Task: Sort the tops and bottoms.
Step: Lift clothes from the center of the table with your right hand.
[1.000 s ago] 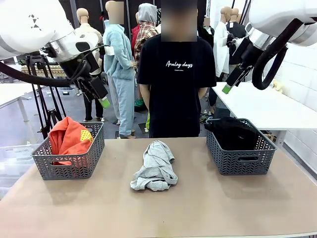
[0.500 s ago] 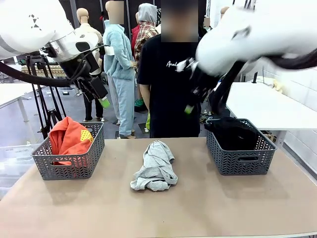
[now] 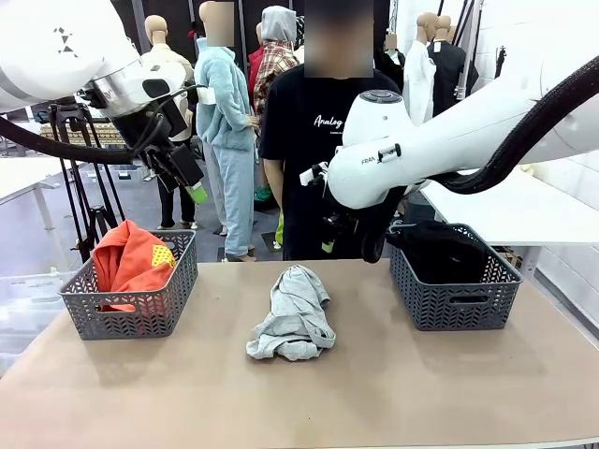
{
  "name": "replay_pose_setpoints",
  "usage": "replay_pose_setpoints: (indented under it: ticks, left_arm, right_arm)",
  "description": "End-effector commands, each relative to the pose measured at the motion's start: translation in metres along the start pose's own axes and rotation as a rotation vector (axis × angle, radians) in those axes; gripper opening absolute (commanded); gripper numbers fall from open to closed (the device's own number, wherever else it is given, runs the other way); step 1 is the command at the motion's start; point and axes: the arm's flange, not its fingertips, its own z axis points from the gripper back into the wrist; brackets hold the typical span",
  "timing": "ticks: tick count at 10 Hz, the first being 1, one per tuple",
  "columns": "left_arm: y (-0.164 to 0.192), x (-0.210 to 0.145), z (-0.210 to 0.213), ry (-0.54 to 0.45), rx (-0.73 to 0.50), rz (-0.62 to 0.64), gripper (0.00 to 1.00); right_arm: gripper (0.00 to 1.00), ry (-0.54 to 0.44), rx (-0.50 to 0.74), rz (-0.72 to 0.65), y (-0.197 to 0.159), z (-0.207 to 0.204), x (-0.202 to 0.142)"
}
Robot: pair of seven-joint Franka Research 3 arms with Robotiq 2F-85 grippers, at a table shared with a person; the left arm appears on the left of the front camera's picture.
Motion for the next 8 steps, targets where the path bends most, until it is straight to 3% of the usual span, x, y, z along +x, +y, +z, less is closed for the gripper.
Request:
replay_pose_setpoints:
  ticks: [1,3,5,6,8]
  left_arm:
    - [0.001,-0.002,0.002,0.001,0.0,0.003,1.0]
    - [0.001,-0.002,0.002,0.001,0.0,0.003,1.0]
    - [0.001,-0.002,0.002,0.001,0.0,0.003,1.0]
    - [0.001,-0.002,0.002,0.001,0.0,0.003,1.0]
    - [0.001,-0.002,0.002,0.001,0.0,0.003,1.0]
  right_arm:
    - [1.0,0.004,0.006,0.004,0.003,-0.001,-0.008]
    - [1.0,0.001,0.001,0.001,0.001,0.0,0.0]
    - [1.0,-0.03,-0.025,-0.241,0.025,0.0,0.002]
    - [1.0,0.036,0.014,-0.392,0.044,-0.01,0.017]
    - [1.0,0.188,-0.045,-0.532,0.068,-0.028,0.048]
